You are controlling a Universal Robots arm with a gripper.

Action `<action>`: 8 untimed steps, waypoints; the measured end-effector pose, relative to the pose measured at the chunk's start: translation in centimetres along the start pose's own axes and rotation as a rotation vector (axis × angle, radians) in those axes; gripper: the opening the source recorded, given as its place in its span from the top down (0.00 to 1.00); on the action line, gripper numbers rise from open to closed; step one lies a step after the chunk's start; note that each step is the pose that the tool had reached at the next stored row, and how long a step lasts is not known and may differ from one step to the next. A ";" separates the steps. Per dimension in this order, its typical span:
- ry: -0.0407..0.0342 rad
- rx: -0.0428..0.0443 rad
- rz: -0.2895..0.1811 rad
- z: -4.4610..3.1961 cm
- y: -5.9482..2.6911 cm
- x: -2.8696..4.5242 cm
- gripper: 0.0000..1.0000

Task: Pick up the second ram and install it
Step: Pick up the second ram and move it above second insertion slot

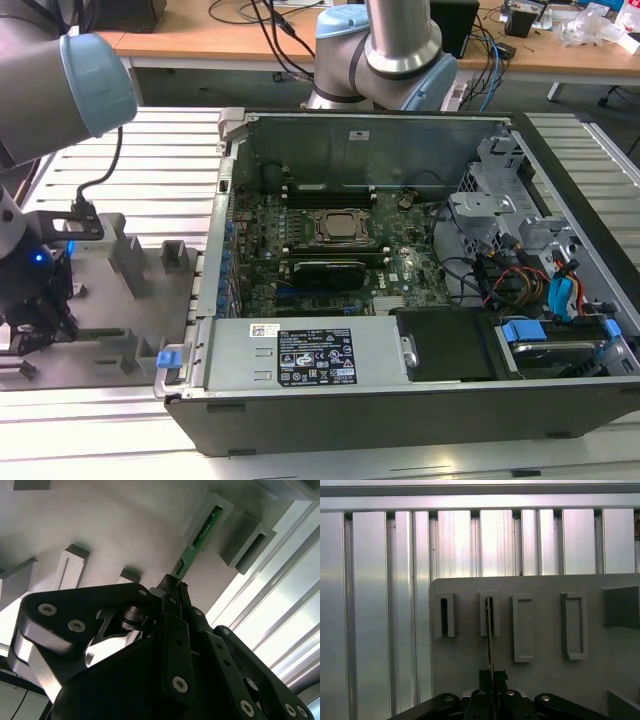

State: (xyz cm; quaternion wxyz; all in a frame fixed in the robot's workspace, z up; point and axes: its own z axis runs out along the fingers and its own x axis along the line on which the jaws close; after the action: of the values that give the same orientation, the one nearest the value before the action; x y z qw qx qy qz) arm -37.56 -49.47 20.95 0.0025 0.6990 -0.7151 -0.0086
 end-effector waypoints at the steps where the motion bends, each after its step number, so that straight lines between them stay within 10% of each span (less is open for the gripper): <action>1: -0.0001 0.0001 0.000 -0.05 0.00 -0.01 0.86; 8: 0.0001 0.0000 0.000 -1.07 0.02 -0.02 0.86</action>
State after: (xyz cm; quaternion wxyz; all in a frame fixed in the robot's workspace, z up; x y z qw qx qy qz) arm -37.56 -49.46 22.02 0.0025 0.6990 -0.7151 -0.0086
